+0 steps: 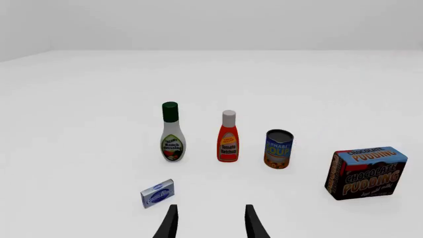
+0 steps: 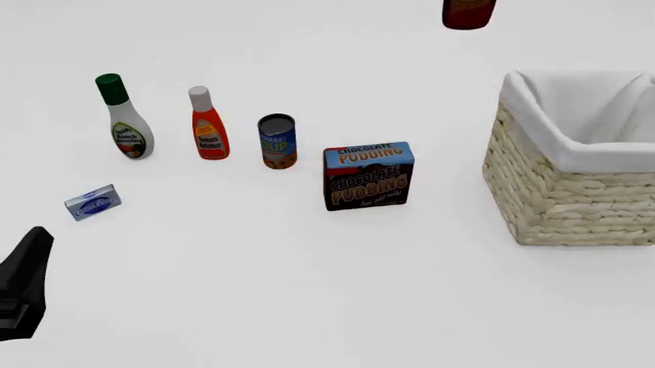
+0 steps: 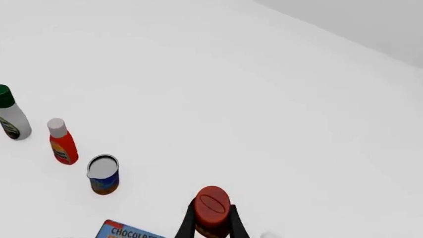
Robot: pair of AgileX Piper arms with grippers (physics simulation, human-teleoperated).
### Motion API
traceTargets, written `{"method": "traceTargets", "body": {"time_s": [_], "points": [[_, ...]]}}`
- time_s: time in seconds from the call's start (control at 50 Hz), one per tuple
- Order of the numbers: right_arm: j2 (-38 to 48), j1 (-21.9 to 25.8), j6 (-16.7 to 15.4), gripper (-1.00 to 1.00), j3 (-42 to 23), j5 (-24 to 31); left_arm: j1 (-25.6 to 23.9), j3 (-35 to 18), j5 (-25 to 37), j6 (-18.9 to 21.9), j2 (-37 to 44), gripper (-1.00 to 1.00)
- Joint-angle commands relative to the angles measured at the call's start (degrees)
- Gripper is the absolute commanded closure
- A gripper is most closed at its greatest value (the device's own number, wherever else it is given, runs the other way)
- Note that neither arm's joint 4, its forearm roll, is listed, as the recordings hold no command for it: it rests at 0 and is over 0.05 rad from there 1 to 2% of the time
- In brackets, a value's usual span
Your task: Pick the bbq sauce and place it in the basket.
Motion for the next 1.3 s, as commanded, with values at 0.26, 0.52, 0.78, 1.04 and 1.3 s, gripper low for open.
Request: {"method": "traceTargets", "body": {"time_s": [0.26,0.52,0.78,1.04,1.3], "points": [[-5.74,-8.03,0.37,1.00,2.91,0.99,0.00,0.00,0.00,0.00,0.00,-1.00],[-8.16,-13.84,0.09,1.00,5.26,0.99,0.00,0.00,0.00,0.00,0.00,-1.00],[-10.05,-19.64,-0.08,1.00,8.46,-0.36,0.00,0.00,0.00,0.00,0.00,-1.00],[-9.60,-23.34,-0.31,1.00,14.01,-4.65,0.00,0.00,0.00,0.00,0.00,-1.00],[-8.51,-25.74,-0.27,1.00,19.25,-9.03,0.00,0.00,0.00,0.00,0.00,-1.00]]}}
